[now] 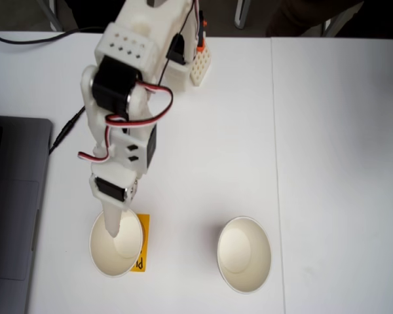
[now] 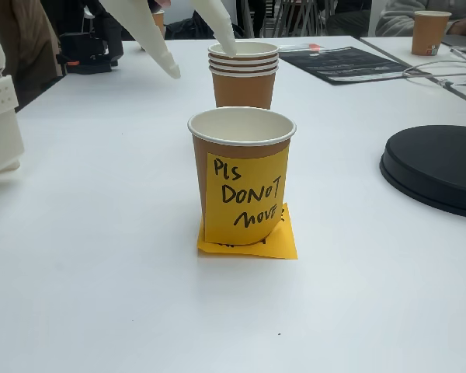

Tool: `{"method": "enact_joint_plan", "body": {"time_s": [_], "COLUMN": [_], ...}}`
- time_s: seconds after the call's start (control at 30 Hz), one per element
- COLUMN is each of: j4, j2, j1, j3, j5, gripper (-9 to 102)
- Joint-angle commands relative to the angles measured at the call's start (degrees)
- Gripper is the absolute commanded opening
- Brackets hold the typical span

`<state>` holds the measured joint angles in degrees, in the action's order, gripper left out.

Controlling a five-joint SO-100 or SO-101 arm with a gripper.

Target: Pickup cup and make a pile of cup.

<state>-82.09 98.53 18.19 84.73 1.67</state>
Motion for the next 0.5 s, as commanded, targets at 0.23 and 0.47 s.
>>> {"method": "enact_joint_plan", "body": {"time_s": [0.23, 0.47], "j4": [0.1, 0.1], "j2": [-3.3, -7.6], "j1": [1.0, 2.9], "j3": [-5.1, -9.3], "j5": [0.4, 0.4], "gripper": [24, 24]}}
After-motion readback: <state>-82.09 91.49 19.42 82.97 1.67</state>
